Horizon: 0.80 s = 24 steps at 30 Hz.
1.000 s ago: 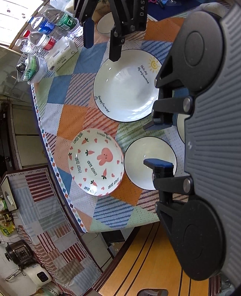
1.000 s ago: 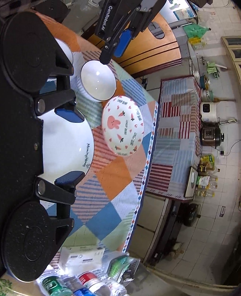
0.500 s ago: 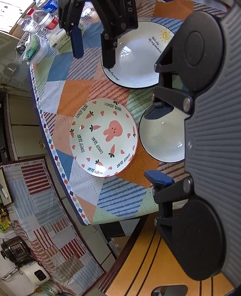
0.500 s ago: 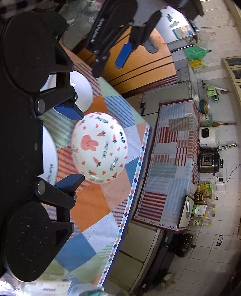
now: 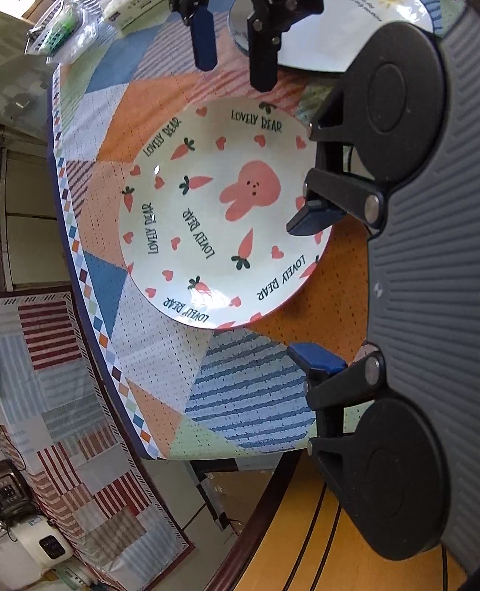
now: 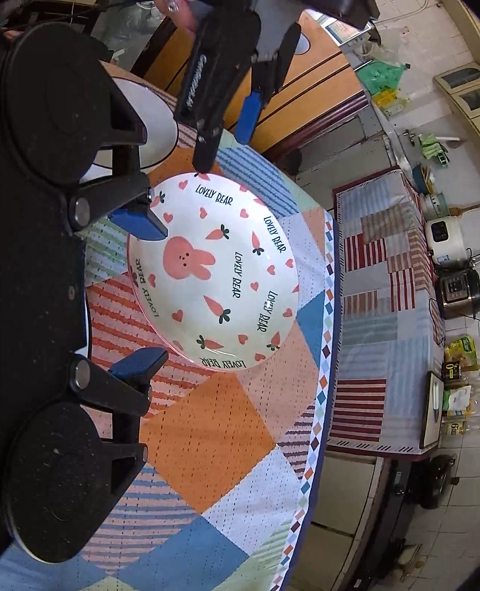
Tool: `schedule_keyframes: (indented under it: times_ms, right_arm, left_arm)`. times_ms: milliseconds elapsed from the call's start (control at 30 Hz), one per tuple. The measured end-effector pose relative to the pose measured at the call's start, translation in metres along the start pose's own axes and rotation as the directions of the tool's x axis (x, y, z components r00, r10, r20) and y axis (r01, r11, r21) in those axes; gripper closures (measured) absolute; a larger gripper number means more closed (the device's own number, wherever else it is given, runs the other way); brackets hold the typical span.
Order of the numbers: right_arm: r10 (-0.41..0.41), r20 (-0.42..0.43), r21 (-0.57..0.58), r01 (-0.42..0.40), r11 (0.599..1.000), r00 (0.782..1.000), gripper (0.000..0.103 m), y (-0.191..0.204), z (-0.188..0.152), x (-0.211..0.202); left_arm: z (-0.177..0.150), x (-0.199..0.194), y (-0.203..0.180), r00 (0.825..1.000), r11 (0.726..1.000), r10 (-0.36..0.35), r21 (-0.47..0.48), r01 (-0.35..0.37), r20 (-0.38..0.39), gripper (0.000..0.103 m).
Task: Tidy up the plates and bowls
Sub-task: 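Open both tools and move them to the Lovely Bear plate, then grasp the pink-bunny Lovely Bear plate rim with both tools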
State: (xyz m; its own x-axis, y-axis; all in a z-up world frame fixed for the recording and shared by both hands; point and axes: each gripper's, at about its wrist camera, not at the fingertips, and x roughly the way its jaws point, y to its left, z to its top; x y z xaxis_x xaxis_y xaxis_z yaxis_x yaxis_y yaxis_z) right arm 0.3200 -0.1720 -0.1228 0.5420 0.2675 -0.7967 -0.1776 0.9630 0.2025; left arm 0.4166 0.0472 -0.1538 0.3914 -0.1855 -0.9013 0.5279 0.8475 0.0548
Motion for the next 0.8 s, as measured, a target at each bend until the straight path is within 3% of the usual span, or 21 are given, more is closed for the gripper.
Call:
schedule_keyframes:
  times_ms: [267,333,400,433,500,667,800]
  right_arm:
    - [-0.02,-0.063,0.173,0.031,0.984,0.998,0.036,-0.023,0.002,0.038]
    - [-0.012,-0.059,0.232,0.025,0.972,0.998,0.043,-0.03,0.0,0.043]
    - [0.006,-0.054,0.277,0.009,0.961,0.999,0.059,-0.036,-0.002,0.046]
    - [0.015,-0.046,0.299,-0.001,0.954,0.999,0.064,-0.04,-0.002,0.048]
    - [0.027,-0.04,0.323,-0.013,0.946,0.999,0.084,-0.045,-0.002,0.05]
    - [0.042,-0.029,0.369,-0.028,0.929,0.999,0.085,-0.051,0.0,0.057]
    - [0.037,-0.025,0.368,-0.025,0.929,0.999,0.084,-0.048,0.0,0.059]
  left_arm:
    - [-0.003,0.04,0.015,1.0,0.987,-0.017,-0.159,0.015,-0.01,0.037]
    - [-0.007,0.042,0.014,0.999,0.982,-0.034,-0.187,0.035,0.007,0.038]
    - [-0.009,0.043,0.011,0.998,0.976,-0.05,-0.21,0.055,0.029,0.042]
    - [-0.01,0.043,0.011,0.998,0.973,-0.055,-0.224,0.062,0.037,0.048]
    - [-0.01,0.042,0.011,0.995,0.96,-0.088,-0.262,0.098,0.05,0.064]
    - [-0.008,0.043,0.017,0.995,0.922,-0.09,-0.375,0.097,0.036,0.074]
    - [-0.001,0.042,0.019,0.996,0.918,-0.09,-0.389,0.077,-0.016,0.076]
